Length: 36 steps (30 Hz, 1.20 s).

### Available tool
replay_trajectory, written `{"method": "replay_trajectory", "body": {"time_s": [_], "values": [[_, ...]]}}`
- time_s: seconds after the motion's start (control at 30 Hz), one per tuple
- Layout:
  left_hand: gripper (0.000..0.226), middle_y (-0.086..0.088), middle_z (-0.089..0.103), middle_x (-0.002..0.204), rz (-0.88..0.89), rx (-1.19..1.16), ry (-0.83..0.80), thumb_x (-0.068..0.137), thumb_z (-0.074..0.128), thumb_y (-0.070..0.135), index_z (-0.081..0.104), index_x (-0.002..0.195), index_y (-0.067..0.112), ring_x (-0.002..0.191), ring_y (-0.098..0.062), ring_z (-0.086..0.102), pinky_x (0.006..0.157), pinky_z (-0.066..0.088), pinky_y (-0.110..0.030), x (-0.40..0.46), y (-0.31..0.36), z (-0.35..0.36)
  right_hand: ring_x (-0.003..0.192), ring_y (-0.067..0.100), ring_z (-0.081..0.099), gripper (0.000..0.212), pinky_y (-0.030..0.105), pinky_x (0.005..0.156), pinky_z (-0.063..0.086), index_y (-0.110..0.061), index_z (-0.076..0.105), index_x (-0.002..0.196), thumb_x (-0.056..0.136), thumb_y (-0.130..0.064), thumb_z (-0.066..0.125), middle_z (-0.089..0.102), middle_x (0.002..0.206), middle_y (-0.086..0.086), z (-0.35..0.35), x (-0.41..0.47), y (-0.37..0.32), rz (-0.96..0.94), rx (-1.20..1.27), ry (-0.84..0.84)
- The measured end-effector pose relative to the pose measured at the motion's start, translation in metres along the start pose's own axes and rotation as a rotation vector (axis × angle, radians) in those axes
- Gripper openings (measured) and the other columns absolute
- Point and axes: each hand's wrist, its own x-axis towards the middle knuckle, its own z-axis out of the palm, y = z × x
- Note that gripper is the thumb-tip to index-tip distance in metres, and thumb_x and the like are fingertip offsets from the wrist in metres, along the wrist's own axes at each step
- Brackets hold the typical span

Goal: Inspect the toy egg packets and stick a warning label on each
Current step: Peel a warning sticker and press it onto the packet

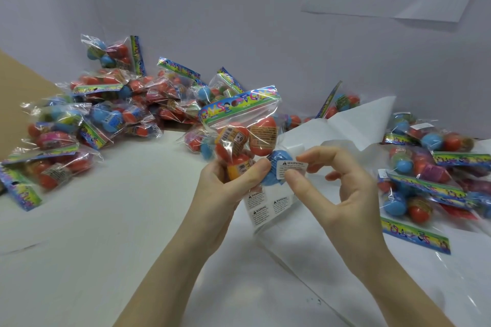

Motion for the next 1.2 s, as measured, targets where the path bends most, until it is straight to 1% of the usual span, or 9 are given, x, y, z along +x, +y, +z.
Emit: {"method": "replay_trajectory", "body": {"time_s": [0.3,0.43,0.57,0.63,0.73,0.8,0.9,1.07,1.2], "values": [[0.049,0.002,0.075,0.086,0.025,0.083,0.013,0.050,0.072,0.039,0.066,0.094,0.018,0.084,-0.011,0.068,0.068,0.053,-0.018,0.0008,-0.0027,-0.0024,0.082,-0.001,0.054,0.015,0.004,0.076,0.030,-0.039,0.054,0.080,0.069,-0.046,0.058,0.060,0.092,-0.021,0.0025,-0.0015,0.0008,-0.021,-0.134,-0.006],[0.053,-0.002,0.074,0.087,0.035,0.113,0.037,0.048,0.072,0.041,0.066,0.095,0.017,0.085,-0.013,0.068,0.067,0.052,-0.018,0.0010,-0.0037,-0.0015,0.081,-0.002,0.054,0.018,0.024,0.082,0.036,-0.040,0.055,0.081,0.067,-0.047,0.063,0.061,0.090,-0.021,0.0040,-0.0013,0.0005,-0.004,-0.176,0.012],[0.049,0.001,0.074,0.084,0.027,0.094,0.034,0.051,0.071,0.039,0.066,0.095,0.017,0.081,-0.011,0.067,0.067,0.051,-0.018,0.0010,-0.0025,-0.0020,0.078,0.001,0.052,0.039,0.007,0.071,0.038,-0.042,0.057,0.097,0.062,-0.046,0.075,0.053,0.089,-0.015,0.0003,0.0015,-0.0022,0.040,-0.184,0.041],[0.046,0.003,0.074,0.082,0.024,0.085,0.011,0.053,0.078,0.034,0.065,0.094,0.017,0.078,-0.009,0.067,0.066,0.051,-0.017,0.0002,-0.0023,-0.0018,0.079,0.001,0.055,0.061,0.007,0.069,0.041,-0.045,0.053,0.103,0.049,-0.057,0.079,0.054,0.095,-0.014,-0.0035,0.0041,-0.0030,0.183,-0.078,0.019],[0.033,0.001,0.074,0.084,0.016,0.087,-0.029,0.063,0.077,0.026,0.065,0.093,0.019,0.083,-0.013,0.069,0.068,0.054,-0.019,-0.0012,-0.0044,0.0004,0.084,0.000,0.062,0.067,0.017,0.072,0.049,-0.039,0.058,0.101,0.038,-0.057,0.072,0.064,0.095,-0.013,-0.0041,0.0072,-0.0029,0.394,0.176,-0.079],[0.033,0.001,0.074,0.086,0.005,0.064,-0.059,0.065,0.068,0.026,0.064,0.097,0.018,0.085,-0.014,0.069,0.070,0.054,-0.020,-0.0024,-0.0053,0.0017,0.081,0.004,0.066,0.058,0.016,0.067,0.050,-0.030,0.068,0.092,0.039,-0.048,0.084,0.071,0.089,-0.006,-0.0022,0.0067,-0.0034,0.421,0.298,-0.167],[0.036,-0.001,0.074,0.089,-0.002,0.035,-0.101,0.067,0.066,0.026,0.063,0.101,0.014,0.085,-0.015,0.069,0.071,0.055,-0.020,-0.0035,-0.0037,0.0016,0.067,0.003,0.066,0.028,0.010,0.060,0.047,-0.026,0.077,0.077,0.055,-0.043,0.076,0.073,0.073,-0.004,-0.0012,0.0059,-0.0051,0.391,0.442,-0.232],[0.047,-0.003,0.073,0.093,-0.020,0.011,-0.108,0.066,0.067,0.024,0.061,0.111,0.008,0.086,-0.016,0.067,0.072,0.055,-0.022,-0.0027,-0.0037,0.0012,0.061,0.005,0.061,0.054,0.015,0.059,0.049,-0.019,0.077,0.079,0.046,-0.062,0.078,0.071,0.072,-0.002,-0.0058,0.0063,0.0007,0.486,0.629,-0.348],[0.040,-0.003,0.074,0.089,-0.043,-0.009,-0.097,0.064,0.068,0.023,0.064,0.102,0.010,0.083,-0.015,0.068,0.072,0.055,-0.021,-0.0018,-0.0029,-0.0001,0.062,0.005,0.062,0.042,0.017,0.058,0.050,-0.016,0.077,0.080,0.059,-0.053,0.072,0.070,0.073,-0.002,-0.0055,0.0079,0.0021,0.588,0.752,-0.382]]}}
